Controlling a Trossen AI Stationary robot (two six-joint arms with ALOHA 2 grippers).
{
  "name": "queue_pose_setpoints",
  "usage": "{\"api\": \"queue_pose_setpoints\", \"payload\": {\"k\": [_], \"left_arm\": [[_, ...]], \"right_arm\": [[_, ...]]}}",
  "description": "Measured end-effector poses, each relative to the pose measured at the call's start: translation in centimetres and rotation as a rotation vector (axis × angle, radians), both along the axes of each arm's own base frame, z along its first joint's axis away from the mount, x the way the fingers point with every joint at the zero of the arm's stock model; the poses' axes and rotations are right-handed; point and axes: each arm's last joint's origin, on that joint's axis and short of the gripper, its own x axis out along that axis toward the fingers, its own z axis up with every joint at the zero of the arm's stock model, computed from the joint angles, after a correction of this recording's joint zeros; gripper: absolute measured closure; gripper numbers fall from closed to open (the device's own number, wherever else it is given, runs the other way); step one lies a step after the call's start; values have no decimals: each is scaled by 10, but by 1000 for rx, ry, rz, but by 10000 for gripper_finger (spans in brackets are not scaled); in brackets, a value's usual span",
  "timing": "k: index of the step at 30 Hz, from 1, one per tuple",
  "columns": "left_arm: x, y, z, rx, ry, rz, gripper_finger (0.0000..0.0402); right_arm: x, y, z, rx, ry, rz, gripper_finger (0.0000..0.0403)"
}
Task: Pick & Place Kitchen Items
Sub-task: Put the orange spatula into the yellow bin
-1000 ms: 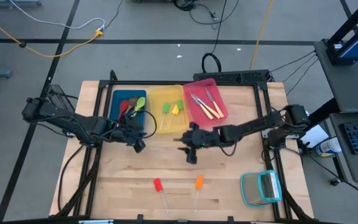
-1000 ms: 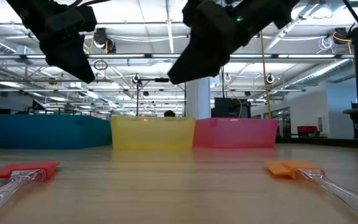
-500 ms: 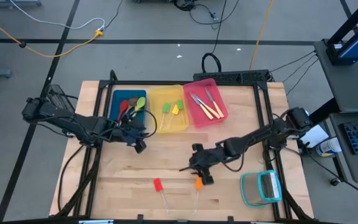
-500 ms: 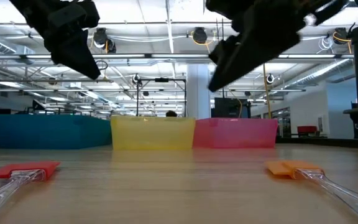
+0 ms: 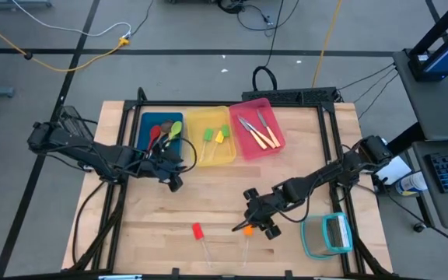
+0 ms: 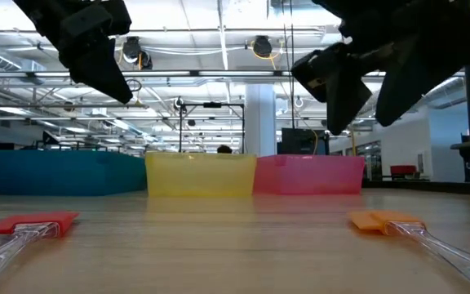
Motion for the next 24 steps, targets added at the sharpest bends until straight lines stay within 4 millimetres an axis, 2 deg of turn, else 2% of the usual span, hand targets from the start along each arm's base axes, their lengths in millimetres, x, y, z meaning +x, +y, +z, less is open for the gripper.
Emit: {"api": "queue_pose_setpoints", "payload": {"k": [4, 7, 11, 13, 16, 19, 24], "left_arm": [[0, 0, 0, -4, -2, 4, 270], [0, 0, 0, -40, -15, 33, 270], [0, -1, 0, -55, -10, 20, 270], [0, -1, 0, -43, -5, 7, 270], [0, -1, 0, -19, 6, -18, 270], [0, -1, 0, 2, 16, -40, 270], [0, -1, 0, 4, 17, -42, 270]], "right_arm": [[2, -13, 12, -31, -59, 17, 224], [-3, -28, 20, -79, -41, -18, 226], [-13, -45, 22, -186, 37, -66, 232], [-11, -46, 22, -159, 23, -72, 235], [-9, -33, 12, -18, -41, 51, 239], [-16, -20, -10, 25, -110, 143, 242], [-27, -20, -30, 134, -228, 70, 242]]}}
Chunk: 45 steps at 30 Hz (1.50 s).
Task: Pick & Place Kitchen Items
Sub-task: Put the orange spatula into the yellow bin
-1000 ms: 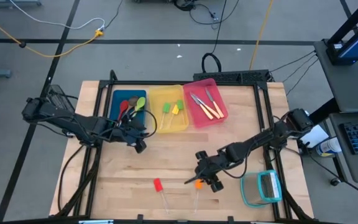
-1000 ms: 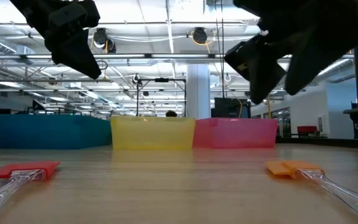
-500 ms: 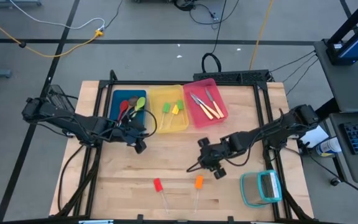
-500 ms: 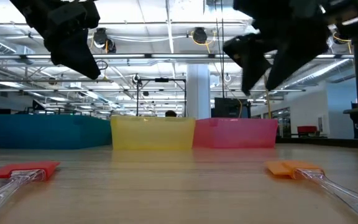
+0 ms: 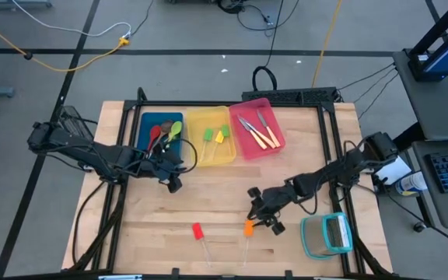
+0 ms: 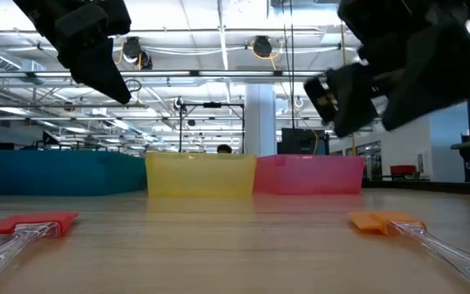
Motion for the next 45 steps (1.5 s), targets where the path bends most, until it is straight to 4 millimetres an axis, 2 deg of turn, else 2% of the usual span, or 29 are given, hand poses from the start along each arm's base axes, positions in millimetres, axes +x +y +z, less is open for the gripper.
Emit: {"api": "queue_pose_setpoints", "payload": {"k": [5, 10, 14, 19, 22, 31, 36, 40, 45], "left_arm": [[0, 0, 0, 29, 9, -31, 270], [2, 3, 1, 43, 4, -35, 270], [3, 6, 2, 43, -7, -20, 270], [4, 11, 2, 46, -5, 1, 270], [4, 13, 2, 60, 4, -2, 270], [4, 18, 2, 100, 26, -27, 270], [4, 18, 1, 113, 33, -41, 270], [4, 18, 1, 126, 40, -56, 270], [4, 18, 1, 128, 41, -58, 270]], "right_arm": [[-11, -2, -14, 59, -33, -24, 229], [-5, 1, -26, 33, -104, 43, 205], [-1, 3, -45, 65, -65, 115, 190], [4, 5, -59, 77, -104, 169, 189], [7, 0, -66, 48, -117, 173, 189], [13, -24, -73, 80, -51, 118, 190], [14, -29, -74, -8, -103, 138, 201], [13, -31, -77, -154, -128, 163, 216], [11, -31, -79, -176, -118, 201, 240]]}}
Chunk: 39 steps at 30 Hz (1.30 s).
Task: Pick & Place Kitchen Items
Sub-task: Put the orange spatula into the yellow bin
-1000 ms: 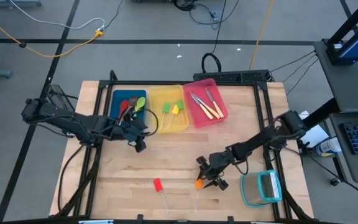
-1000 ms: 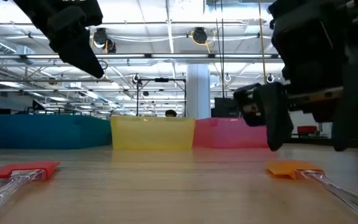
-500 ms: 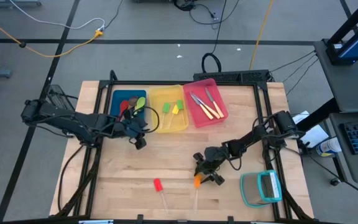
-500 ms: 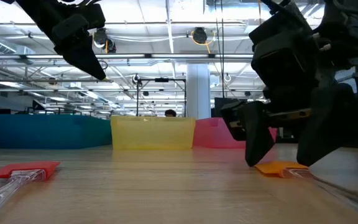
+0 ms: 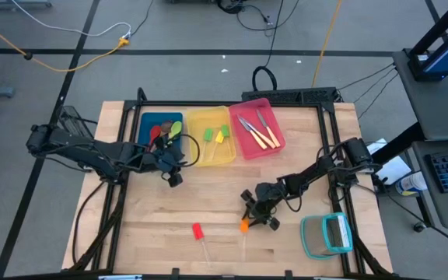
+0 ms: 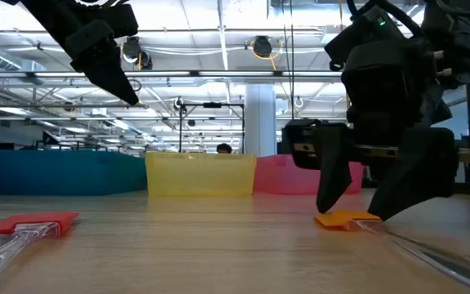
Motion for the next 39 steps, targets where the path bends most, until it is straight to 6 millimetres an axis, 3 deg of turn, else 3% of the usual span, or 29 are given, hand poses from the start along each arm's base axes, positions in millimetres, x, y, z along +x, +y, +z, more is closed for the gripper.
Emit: {"api": "queue_pose_setpoints", "payload": {"k": [6, 14, 25, 36, 39], "left_arm": [[0, 0, 0, 7, 3, -7, 270], [0, 0, 0, 17, 9, -18, 270], [0, 0, 0, 14, 7, -15, 270], [0, 0, 0, 9, 4, -10, 270], [0, 0, 0, 2, 0, -2, 270]], "right_arm": [[-1, 0, -1, 5, 12, -1, 290], [0, 0, 0, 28, 19, -30, 392], [3, 3, 10, 108, -7, -117, 401], [3, 7, 19, -9, -109, -176, 403], [3, 7, 20, 27, -90, -200, 403]]}}
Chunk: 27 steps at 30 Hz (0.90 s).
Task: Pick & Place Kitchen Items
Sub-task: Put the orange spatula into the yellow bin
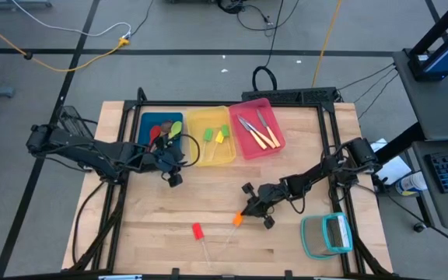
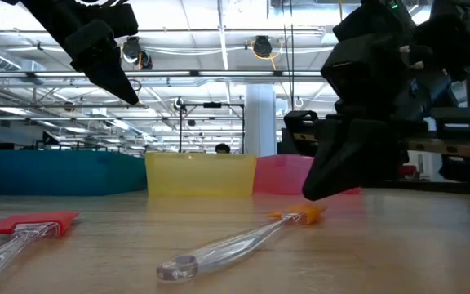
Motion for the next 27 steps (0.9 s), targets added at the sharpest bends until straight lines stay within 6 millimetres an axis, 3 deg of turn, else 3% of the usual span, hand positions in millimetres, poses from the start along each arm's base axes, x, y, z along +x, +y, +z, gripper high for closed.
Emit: {"api": "queue_pose_setpoints", "payload": {"k": [6, 14, 19, 27], "left_arm": [[0, 0, 0, -2, -1, 2, 270], [0, 0, 0, -38, -20, 38, 270], [0, 0, 0, -49, -27, 49, 270], [0, 0, 0, -75, -41, 77, 270]], "right_arm": [[1, 7, 12, 54, -58, 22, 374], [0, 8, 10, 68, -36, 14, 275], [3, 4, 2, 111, -18, 45, 209], [30, 9, -19, 189, -32, 143, 132]]}}
